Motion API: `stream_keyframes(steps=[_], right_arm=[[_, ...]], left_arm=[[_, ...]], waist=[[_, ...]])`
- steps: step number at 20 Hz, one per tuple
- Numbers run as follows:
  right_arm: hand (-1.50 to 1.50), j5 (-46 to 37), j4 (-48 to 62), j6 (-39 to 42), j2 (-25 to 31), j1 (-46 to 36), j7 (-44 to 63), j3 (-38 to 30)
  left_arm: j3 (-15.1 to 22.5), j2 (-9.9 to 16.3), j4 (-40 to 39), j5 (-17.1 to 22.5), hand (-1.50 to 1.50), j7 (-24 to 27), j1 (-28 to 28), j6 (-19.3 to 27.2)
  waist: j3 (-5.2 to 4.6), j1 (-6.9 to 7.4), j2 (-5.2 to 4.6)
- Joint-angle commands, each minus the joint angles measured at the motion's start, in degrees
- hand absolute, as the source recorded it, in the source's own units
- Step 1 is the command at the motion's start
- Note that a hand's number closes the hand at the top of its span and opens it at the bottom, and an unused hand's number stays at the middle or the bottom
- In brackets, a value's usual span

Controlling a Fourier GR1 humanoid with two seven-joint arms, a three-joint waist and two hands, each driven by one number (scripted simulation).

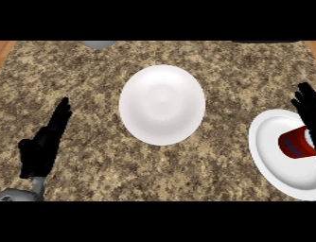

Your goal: Pick the can from the plate and place it in the plate

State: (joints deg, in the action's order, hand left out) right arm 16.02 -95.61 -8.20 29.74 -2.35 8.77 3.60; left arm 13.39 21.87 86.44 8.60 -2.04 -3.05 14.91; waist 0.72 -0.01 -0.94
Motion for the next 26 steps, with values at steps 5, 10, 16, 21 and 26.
stream_keyframes(steps=[5,10,16,21,26], right_arm=[[-1.5,9.1,0.6,2.2,-6.3,-12.5,3.7,-3.2],[1.5,-22.1,2.8,2.8,6.9,-4.4,-8.6,9.4],[-1.5,-19.4,12.4,0.6,-2.2,4.2,-26.0,6.9],[-1.5,-22.1,6.4,-1.8,4.5,5.3,-26.9,0.2],[-1.5,-22.3,-2.3,3.2,12.4,3.6,-14.1,-4.2]], left_arm=[[-2.1,0.8,-1.6,-3.0,0.0,-1.6,-8.6,-0.9],[-1.1,-0.1,-0.7,-1.9,0.0,-3.7,-9.2,-1.6],[-2.5,-1.1,-0.8,-2.4,0.0,-6.0,-10.7,-2.7],[-4.3,-1.4,-2.4,-2.9,0.0,-3.0,-9.3,-3.3],[-3.6,-4.4,-7.8,-5.0,0.0,-2.9,-13.8,-2.8]], waist=[[-0.7,0.25,0.82],[-0.64,0.07,0.64],[-0.66,-0.21,0.98],[-0.73,-0.56,1.07],[-0.81,-0.93,1.0]])
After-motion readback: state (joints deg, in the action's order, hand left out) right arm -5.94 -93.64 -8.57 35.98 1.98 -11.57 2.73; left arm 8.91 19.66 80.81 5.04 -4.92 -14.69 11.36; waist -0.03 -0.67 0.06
